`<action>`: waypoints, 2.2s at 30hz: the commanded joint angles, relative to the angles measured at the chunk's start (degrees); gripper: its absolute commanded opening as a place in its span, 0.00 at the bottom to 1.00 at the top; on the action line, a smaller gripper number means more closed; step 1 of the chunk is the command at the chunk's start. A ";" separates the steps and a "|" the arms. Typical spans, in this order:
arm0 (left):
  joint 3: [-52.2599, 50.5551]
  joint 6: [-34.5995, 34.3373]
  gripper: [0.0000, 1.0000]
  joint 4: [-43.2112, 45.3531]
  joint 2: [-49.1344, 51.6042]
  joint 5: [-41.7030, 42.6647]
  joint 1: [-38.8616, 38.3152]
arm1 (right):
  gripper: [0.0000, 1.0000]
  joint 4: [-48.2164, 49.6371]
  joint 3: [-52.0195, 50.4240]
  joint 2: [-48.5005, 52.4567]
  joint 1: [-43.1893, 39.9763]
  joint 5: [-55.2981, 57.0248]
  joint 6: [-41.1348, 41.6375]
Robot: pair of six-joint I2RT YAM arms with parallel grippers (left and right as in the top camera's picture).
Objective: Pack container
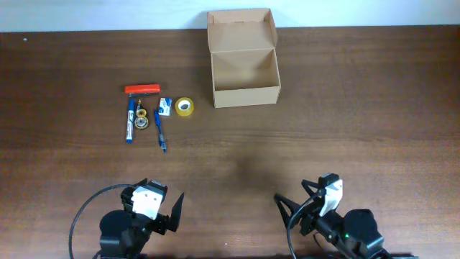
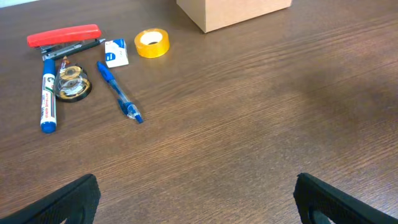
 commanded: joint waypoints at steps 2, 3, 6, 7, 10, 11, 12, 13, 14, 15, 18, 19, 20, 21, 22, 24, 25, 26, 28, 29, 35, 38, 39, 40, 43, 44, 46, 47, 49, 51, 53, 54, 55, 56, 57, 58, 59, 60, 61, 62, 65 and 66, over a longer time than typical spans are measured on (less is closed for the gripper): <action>-0.33 -0.52 0.99 0.09 -0.59 -0.39 -0.24 | 0.99 1.01 -0.24 2.84 0.26 1.55 1.90; -0.33 -0.52 0.99 0.09 -0.59 -0.39 -0.24 | 0.99 1.49 -0.22 4.46 0.26 1.53 1.90; -0.33 -0.52 0.99 0.09 -0.59 -0.39 -0.24 | 0.99 5.92 0.57 13.35 0.26 1.38 1.86; -0.33 -0.52 0.99 0.09 -0.59 -0.39 -0.24 | 0.99 7.21 1.29 16.06 0.26 1.51 1.70; -0.33 -0.52 0.99 0.09 -0.59 -0.39 -0.24 | 0.99 10.80 5.90 26.51 0.26 2.71 -1.22; -0.33 -0.52 0.99 0.09 -0.59 -0.39 -0.24 | 0.99 11.13 8.15 30.21 0.26 3.54 -2.47; -0.33 -0.52 0.99 0.09 -0.59 -0.39 -0.24 | 0.99 11.13 10.62 33.99 0.26 4.33 -3.87; -0.33 -0.52 0.99 0.09 -0.59 -0.39 -0.22 | 0.99 11.10 13.18 37.83 0.26 4.66 -5.60; -0.33 -0.52 0.99 0.09 -0.59 -0.39 -0.22 | 0.99 11.10 15.82 41.72 0.26 4.70 -7.32; -0.33 -0.52 0.99 0.09 -0.59 -0.39 -0.24 | 0.99 10.97 18.53 45.55 0.26 4.96 -8.79; -0.33 -0.52 0.99 0.09 -0.59 -0.39 -0.24 | 0.99 10.43 27.32 56.57 0.20 5.25 -12.96; -0.33 -0.52 0.99 0.09 -0.59 -0.39 -0.24 | 0.99 9.99 30.51 60.11 0.07 5.25 -14.47; -0.33 -0.52 0.99 0.09 -0.59 -0.39 -0.24 | 0.99 9.29 33.81 63.54 -0.26 5.25 -15.52; -0.33 -0.52 0.99 0.09 -0.59 -0.39 -0.22 | 0.99 8.26 37.20 66.73 -0.85 5.25 -16.37; -0.33 -0.52 0.99 0.09 -0.59 -0.39 -0.24 | 0.99 6.97 40.63 69.77 -1.64 5.22 -17.03; -0.33 -0.52 0.99 0.09 -0.59 -0.39 -0.22 | 0.99 4.35 47.28 75.10 -3.67 4.98 -18.47; -0.33 -0.52 0.99 0.09 -0.59 -0.39 -0.24 | 0.99 3.10 50.45 77.46 -4.79 4.79 -19.26; -0.33 -0.52 0.99 0.09 -0.59 -0.39 -0.22 | 0.99 1.92 53.92 80.04 -6.16 4.79 -19.61; -0.33 -0.52 0.99 0.09 -0.59 -0.39 -0.24 | 0.99 1.01 58.84 83.87 -8.33 3.63 -21.49; -0.33 -0.52 0.99 0.09 -0.59 -0.39 -0.24 | 0.99 0.94 61.18 85.83 -9.42 2.73 -22.27; -0.33 -0.52 0.99 0.09 -0.59 -0.39 -0.22 | 1.00 1.53 71.82 96.52 -13.60 1.31 -25.24; -0.33 -0.52 0.99 0.09 -0.59 -0.39 -0.24 | 1.00 3.06 75.25 102.29 -13.62 1.33 -26.51; -0.33 -0.52 0.99 0.09 -0.59 -0.39 -0.24 | 1.00 3.82 75.87 104.00 -13.64 1.36 -26.49; -0.33 -0.52 0.99 0.09 -0.59 -0.39 -0.24 | 1.00 4.76 76.30 105.55 -13.64 1.38 -26.49; -0.33 -0.52 0.99 0.09 -0.59 -0.39 -0.24 | 0.96 8.02 76.56 109.53 -13.75 1.57 -26.45; -0.33 -0.52 0.99 0.09 -0.59 -0.39 -0.24 | 0.93 8.90 76.59 110.75 -13.75 1.57 -26.47; -0.33 -0.52 0.99 0.09 -0.59 -0.39 -0.24 | 0.83 10.19 76.61 112.89 -13.75 1.57 -26.45; -0.33 -0.52 0.99 0.09 -0.59 -0.39 -0.24 | 0.79 10.54 76.61 113.74 -13.73 1.57 -26.45; -0.33 -0.52 0.99 0.09 -0.59 -0.39 -0.24 | 0.63 10.84 76.61 115.03 -13.64 1.60 -26.47; -0.33 -0.52 0.99 0.09 -0.59 -0.39 -0.24 | 0.41 10.88 76.61 115.67 -13.62 1.53 -26.45; -0.33 -0.52 0.99 0.09 -0.59 -0.39 -0.24 | 0.07 10.43 76.63 115.65 -13.57 1.51 -26.45; -0.33 -0.52 0.99 0.09 -0.59 -0.39 -0.22 | 0.04 9.94 76.70 115.43 -13.55 1.25 -26.43; -0.33 -0.52 0.99 0.09 -0.59 -0.39 -0.24 | 0.04 9.14 76.78 115.21 -13.55 0.79 -26.43; -0.33 -0.52 0.99 0.09 -0.59 -0.39 -0.24 | 0.04 8.09 76.94 114.90 -13.55 0.20 -26.40; -0.33 -0.52 0.99 0.09 -0.59 -0.39 -0.22 | 0.04 6.80 77.07 114.51 -13.55 -0.39 -26.23; -0.33 -0.52 0.99 0.09 -0.59 -0.39 -0.22 | 0.04 5.35 77.20 114.01 -13.55 -1.20 -26.23; -0.33 -0.52 0.99 0.09 -0.59 -0.39 -0.24 | 0.04 3.69 77.35 113.46 -13.51 -1.70 -26.21; -0.33 -0.52 0.99 0.09 -0.59 -0.39 -0.24 | 0.04 1.53 77.57 112.74 -13.44 -1.66 -25.49; -0.33 -0.52 0.99 0.09 -0.59 -0.39 -0.24 | 0.04 -0.28 77.79 112.04 -13.40 -1.66 -24.72; -0.33 -0.52 0.99 0.09 -0.59 -0.39 -0.24 | 0.04 -2.14 77.83 111.12 -13.29 -1.60 -23.54; -0.33 -0.52 0.99 0.09 -0.59 -0.39 -0.24 | 0.04 -6.84 77.85 107.89 -13.18 -1.01 -18.62; -0.33 -0.52 0.99 0.09 -0.59 -0.39 -0.22 | 0.04 -8.37 77.85 106.53 -13.14 -1.01 -17.70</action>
